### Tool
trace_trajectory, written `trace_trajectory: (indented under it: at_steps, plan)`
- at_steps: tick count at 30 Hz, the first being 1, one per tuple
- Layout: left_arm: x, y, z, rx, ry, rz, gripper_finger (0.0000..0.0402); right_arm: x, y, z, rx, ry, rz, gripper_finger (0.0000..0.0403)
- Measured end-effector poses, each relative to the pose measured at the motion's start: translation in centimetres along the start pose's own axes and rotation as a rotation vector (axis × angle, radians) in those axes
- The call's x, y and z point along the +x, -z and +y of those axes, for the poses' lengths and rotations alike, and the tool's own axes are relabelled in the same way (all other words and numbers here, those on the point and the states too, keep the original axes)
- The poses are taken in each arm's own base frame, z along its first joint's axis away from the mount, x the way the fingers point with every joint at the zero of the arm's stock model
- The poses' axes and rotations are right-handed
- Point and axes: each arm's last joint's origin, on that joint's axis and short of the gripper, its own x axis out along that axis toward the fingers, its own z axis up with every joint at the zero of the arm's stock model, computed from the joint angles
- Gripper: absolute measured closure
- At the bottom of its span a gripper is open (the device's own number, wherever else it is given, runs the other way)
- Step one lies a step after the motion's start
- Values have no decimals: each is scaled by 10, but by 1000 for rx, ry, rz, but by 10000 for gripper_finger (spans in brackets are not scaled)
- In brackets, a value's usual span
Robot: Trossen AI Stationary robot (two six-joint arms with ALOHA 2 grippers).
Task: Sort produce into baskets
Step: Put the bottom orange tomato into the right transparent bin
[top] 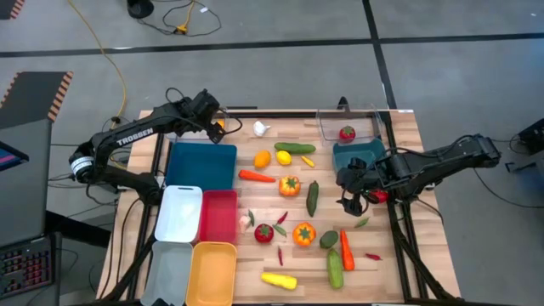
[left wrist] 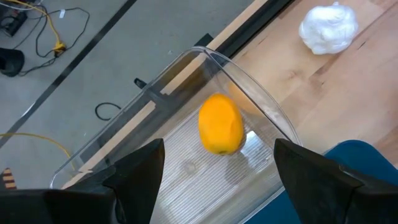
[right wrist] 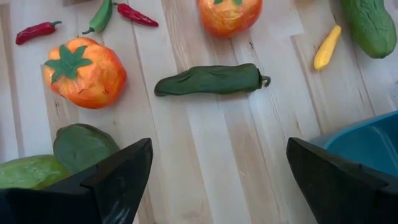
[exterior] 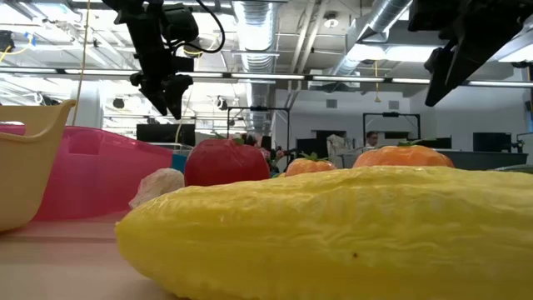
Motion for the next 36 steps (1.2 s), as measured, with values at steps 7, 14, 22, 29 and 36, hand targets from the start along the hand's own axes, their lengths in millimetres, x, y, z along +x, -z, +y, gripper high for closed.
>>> trace_trajectory:
  at_steps: [7,14,22,29,36]
  plan:
    - [0,0,0,0,0,0,111,0,-2,1,11,-14,-21,5]
    - [0,0,0,0,0,0,111,-1,-14,8,223,-126,-111,4]
    - [0,0,0,0,0,0,111,4,-29,38,103,-296,-240,5]
    - [0,0,0,0,0,0,111,33,-39,73,-138,-342,-319,5]
    - [0,0,0,-13,1,0,111,72,-41,89,-348,-289,-303,5]
